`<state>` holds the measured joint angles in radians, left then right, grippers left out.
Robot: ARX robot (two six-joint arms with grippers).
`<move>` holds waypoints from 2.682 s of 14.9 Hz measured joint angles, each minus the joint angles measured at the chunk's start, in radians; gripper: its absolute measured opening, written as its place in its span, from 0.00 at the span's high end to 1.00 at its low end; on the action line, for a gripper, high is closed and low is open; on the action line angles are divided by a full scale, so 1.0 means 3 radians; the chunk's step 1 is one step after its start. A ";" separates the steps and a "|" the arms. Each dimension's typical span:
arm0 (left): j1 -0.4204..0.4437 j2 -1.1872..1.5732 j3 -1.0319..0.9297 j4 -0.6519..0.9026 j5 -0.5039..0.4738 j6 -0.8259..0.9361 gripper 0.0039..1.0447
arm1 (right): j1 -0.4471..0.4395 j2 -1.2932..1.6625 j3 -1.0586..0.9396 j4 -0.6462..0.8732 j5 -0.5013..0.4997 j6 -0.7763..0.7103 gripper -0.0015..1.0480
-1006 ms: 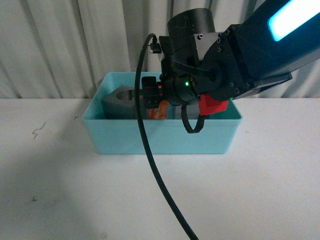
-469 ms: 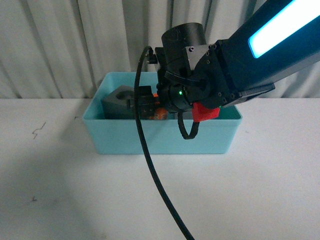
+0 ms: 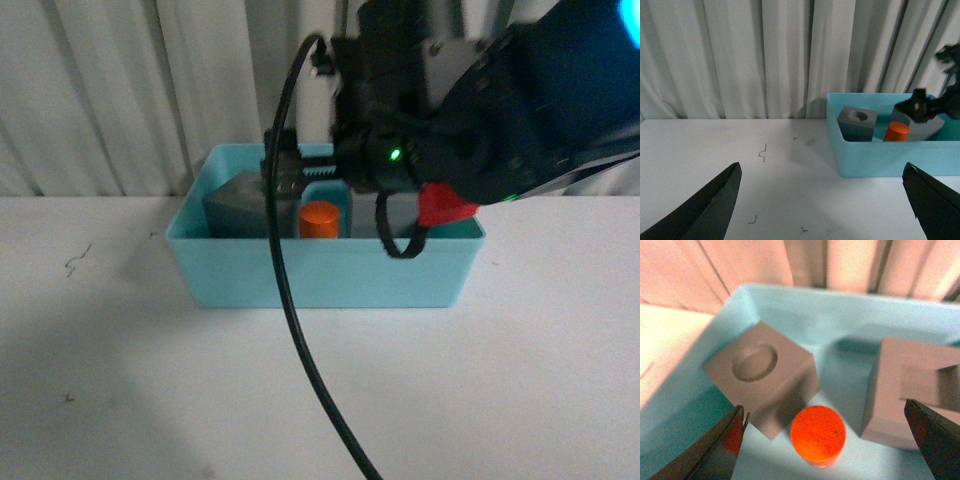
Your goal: Place gray and orange parts in blue box
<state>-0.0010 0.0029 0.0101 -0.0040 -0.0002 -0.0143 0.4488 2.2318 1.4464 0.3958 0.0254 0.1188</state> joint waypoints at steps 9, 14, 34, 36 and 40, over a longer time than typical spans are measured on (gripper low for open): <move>0.0000 0.0000 0.0000 0.0003 0.0004 0.0001 0.06 | -0.0399 -0.3396 -0.3305 0.0501 0.0908 0.0348 0.17; 0.0000 0.0000 0.0000 0.0001 0.0000 0.0000 0.06 | -0.0855 -0.4112 -0.4204 0.1434 0.0580 -0.0324 0.73; 0.0000 0.0000 0.0000 0.0001 0.0001 0.0000 0.06 | -0.1497 -0.6695 -0.4784 -0.0563 -0.0084 -0.0387 0.98; 0.0000 0.0000 0.0000 -0.0001 0.0001 0.0000 0.06 | -0.1497 -0.7431 -0.4781 -0.1272 -0.0086 -0.0387 0.98; 0.0000 0.0000 0.0000 0.0003 -0.0001 0.0000 0.06 | -0.1497 -0.7429 -0.4782 -0.1326 -0.0084 -0.0388 0.98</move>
<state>-0.0010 0.0029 0.0101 -0.0032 -0.0006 -0.0143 -0.0002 0.0032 0.0116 -0.0021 0.0002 0.0025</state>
